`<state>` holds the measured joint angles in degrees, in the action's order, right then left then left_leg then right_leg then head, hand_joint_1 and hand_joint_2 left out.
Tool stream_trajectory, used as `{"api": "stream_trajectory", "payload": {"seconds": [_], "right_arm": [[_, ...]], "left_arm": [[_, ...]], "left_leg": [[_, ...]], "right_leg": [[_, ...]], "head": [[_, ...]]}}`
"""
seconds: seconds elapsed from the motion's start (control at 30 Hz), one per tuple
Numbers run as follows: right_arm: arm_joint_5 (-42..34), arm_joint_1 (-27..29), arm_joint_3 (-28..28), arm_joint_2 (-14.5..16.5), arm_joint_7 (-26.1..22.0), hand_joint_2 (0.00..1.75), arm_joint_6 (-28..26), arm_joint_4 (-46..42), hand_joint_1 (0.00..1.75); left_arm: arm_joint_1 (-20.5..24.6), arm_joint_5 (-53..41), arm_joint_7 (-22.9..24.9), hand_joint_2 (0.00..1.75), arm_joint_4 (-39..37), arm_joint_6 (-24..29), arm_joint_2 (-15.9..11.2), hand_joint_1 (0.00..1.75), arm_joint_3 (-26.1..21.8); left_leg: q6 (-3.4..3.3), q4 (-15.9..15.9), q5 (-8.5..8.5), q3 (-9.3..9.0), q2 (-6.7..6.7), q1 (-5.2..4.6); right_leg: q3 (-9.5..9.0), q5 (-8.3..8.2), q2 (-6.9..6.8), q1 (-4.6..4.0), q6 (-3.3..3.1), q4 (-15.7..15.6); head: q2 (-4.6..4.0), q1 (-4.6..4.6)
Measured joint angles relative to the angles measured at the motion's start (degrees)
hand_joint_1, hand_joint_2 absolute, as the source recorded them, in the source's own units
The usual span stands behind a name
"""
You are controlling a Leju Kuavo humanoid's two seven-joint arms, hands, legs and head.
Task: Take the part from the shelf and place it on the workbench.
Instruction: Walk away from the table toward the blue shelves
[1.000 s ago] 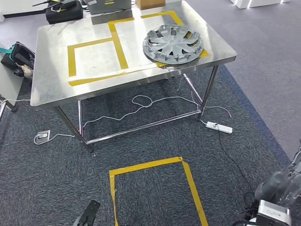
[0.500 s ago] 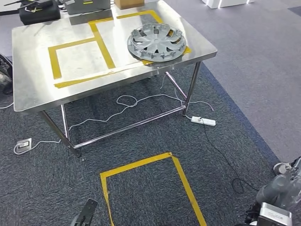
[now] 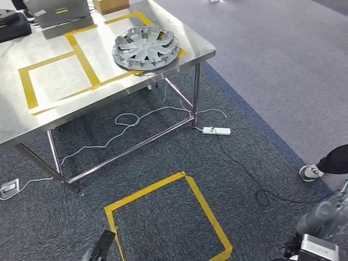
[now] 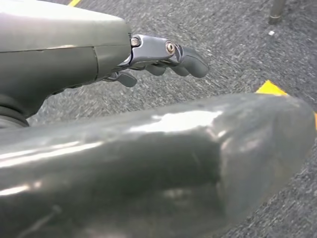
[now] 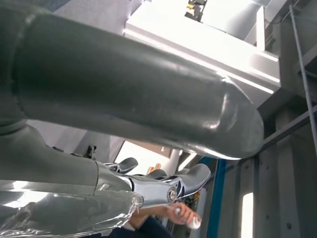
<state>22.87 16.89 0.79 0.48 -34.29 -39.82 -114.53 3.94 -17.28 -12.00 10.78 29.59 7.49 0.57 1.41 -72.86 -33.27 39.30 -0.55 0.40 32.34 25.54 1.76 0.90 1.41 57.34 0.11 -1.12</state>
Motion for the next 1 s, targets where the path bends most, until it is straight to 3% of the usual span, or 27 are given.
{"api": "stream_trajectory", "payload": {"seconds": [0.03, 0.07, 0.13, 0.2, 0.27, 0.33, 0.37, 0.43, 0.5, 0.53, 0.57, 0.63, 0.7, 0.8, 0.87, 0.93, 1.0], "right_arm": [[0.01, -0.01, 0.04, 0.00, 0.06, 0.00, 0.00, 0.00, 0.00], [0.01, -0.04, 0.07, 0.00, 0.08, 0.00, 0.00, -0.01, 0.00], [0.02, -0.18, 0.11, 0.00, 0.11, 0.00, 0.00, -0.02, 0.00], [0.05, -0.32, 0.18, -0.01, 0.16, 0.00, -0.01, -0.03, 0.00], [0.09, -0.27, 0.23, -0.01, 0.21, 0.00, -0.02, -0.05, 0.00], [0.11, -0.25, 0.28, -0.05, 0.23, 0.00, -0.05, -0.08, 0.00], [0.12, -0.37, 0.32, -0.09, 0.25, 0.00, -0.08, -0.08, 0.00], [0.14, -0.63, 0.38, -0.15, 0.35, 0.00, -0.09, -0.08, 0.00], [0.19, -0.68, 0.45, -0.18, 0.55, 0.00, 0.00, -0.04, 0.00], [0.22, -0.68, 0.49, -0.21, 0.63, 0.00, 0.05, -0.02, 0.00], [0.26, -0.70, 0.52, -0.24, 0.69, 0.00, 0.08, -0.01, 0.00], [0.32, -0.87, 0.58, -0.29, 0.90, 0.00, 0.09, 0.01, 0.00], [0.27, -1.10, 0.65, -0.31, 1.22, 0.00, 0.11, 0.04, 0.00], [-0.26, -0.95, 0.69, -0.31, 1.97, 0.00, 0.46, 0.28, 0.00], [-0.64, -0.99, 0.70, -0.31, 2.41, 0.00, 0.79, 0.51, 0.00], [-0.86, -1.10, 0.75, -0.31, 2.62, 0.00, 1.02, 0.80, 0.00], [-1.23, -1.11, 0.80, -0.31, 3.11, 0.00, 1.37, 1.24, 0.00]], "left_arm": [[0.00, -0.11, 0.07, 0.00, 0.00, 0.11, 0.02, 0.00, 0.00], [0.02, -0.15, 0.11, 0.00, 0.01, 0.17, 0.04, 0.00, 0.00], [0.06, -0.19, 0.18, 0.00, 0.01, 0.32, 0.11, 0.00, 0.00], [0.12, -0.03, 0.36, 0.00, 0.00, 0.66, 0.25, 0.00, 0.00], [0.18, 0.16, 0.72, 0.00, 0.01, 1.22, 0.47, 0.00, 0.00], [0.27, 0.28, 1.10, 0.00, 0.02, 1.56, 0.68, 0.00, -0.01], [0.29, 0.39, 1.28, 0.00, 0.02, 1.55, 0.77, 0.00, -0.02], [0.18, 0.68, 2.07, 0.00, 0.01, 1.24, 0.85, 0.00, -0.10], [0.04, 0.91, 3.29, 0.00, 0.00, 0.55, 0.84, 0.00, -0.24], [0.02, 0.93, 3.77, 0.00, 0.00, 0.19, 0.84, 0.00, -0.31], [0.03, 0.86, 4.14, 0.00, 0.00, -0.08, 0.85, 0.00, -0.36], [0.05, 0.72, 4.74, 0.00, 0.00, -0.41, 0.87, 0.00, -0.50], [-0.02, 0.61, 5.18, 0.00, 0.00, -0.43, 0.86, 0.00, -0.71], [-0.05, 0.29, 5.33, 0.00, 0.00, -0.08, 0.84, 0.00, -0.85], [-0.04, 0.03, 5.32, 0.00, 0.00, 0.15, 0.84, 0.00, -0.85], [-0.19, -0.05, 5.34, 0.00, 0.00, 0.29, 0.84, 0.00, -0.85], [-0.41, -0.05, 5.49, 0.00, 0.00, 0.43, 0.84, 0.00, -0.86]], "left_leg": [[-0.08, 0.67, 1.04, -0.39, 0.11, 0.02], [-0.17, 3.41, 2.92, -1.80, 0.37, 0.08], [-0.28, 11.04, 6.33, -5.62, 2.45, 0.44], [-0.43, 15.17, 7.15, -7.49, 4.30, 0.65], [-0.99, 15.59, 7.05, -7.48, 3.86, 0.53], [-1.79, 15.82, 7.29, -7.48, 2.77, 0.52], [-2.14, 15.93, 7.37, -7.48, 2.13, 0.53], [-2.58, 15.94, 7.36, -7.44, 0.85, 0.26], [-2.73, 15.92, 7.33, -7.41, -0.53, -0.01], [-2.74, 15.91, 7.33, -7.43, -1.11, -0.09], [-2.73, 15.91, 7.32, -7.47, -1.64, -0.15], [-2.56, 15.83, 7.21, -7.62, -2.48, -0.34], [-2.08, 15.72, 7.15, -7.69, -3.22, -0.64], [-1.22, 15.65, 7.11, -7.65, -4.00, -0.64], [-0.55, 13.35, 5.29, -6.66, -2.37, -0.47], [-0.10, 6.65, 1.55, -3.55, -0.37, -0.37], [0.01, 0.38, -0.62, -0.49, 0.03, -0.35]], "right_leg": [[0.06, -0.09, 0.63, 0.01, 0.08, 0.01], [0.06, -0.16, 1.27, 0.04, 0.19, 0.03], [0.23, -0.25, 2.50, 0.04, 0.60, 0.22], [0.80, -0.45, 3.54, 0.03, 1.30, 0.40], [1.37, -0.84, 4.43, 0.23, 2.09, 0.16], [2.25, -0.11, 3.09, 0.24, 2.64, 1.27], [3.36, 1.16, 1.80, 0.14, 2.81, 3.45], [6.65, 4.89, -0.55, 0.01, 3.00, 10.88], [9.05, 6.84, -1.21, 0.01, 3.06, 16.56], [8.77, 6.30, -1.33, 0.00, 3.00, 16.45], [7.31, 4.85, -1.52, -0.03, 2.85, 14.06], [2.74, 1.71, -3.12, -0.33, 2.42, 6.05], [-0.02, 0.50, -4.44, -0.70, 1.82, 1.15], [0.03, 0.16, -3.47, -0.78, 0.89, 0.50], [0.23, -0.29, -2.56, -0.48, 0.22, 0.24], [0.52, -0.58, -1.64, -0.28, -0.21, 0.15], [0.77, -0.73, -0.59, -0.25, -0.34, 0.17]], "head": [[0.00, -0.01], [0.00, -0.01], [0.00, -0.01], [0.01, -0.02], [0.01, -0.02], [0.00, -0.27], [0.00, -0.49], [0.00, -0.91], [0.00, -0.92], [0.00, -0.92], [0.00, -0.92], [0.00, -0.96], [0.00, -0.92], [0.00, -0.91], [0.00, -0.81], [0.00, -0.72], [0.00, -0.73]]}}
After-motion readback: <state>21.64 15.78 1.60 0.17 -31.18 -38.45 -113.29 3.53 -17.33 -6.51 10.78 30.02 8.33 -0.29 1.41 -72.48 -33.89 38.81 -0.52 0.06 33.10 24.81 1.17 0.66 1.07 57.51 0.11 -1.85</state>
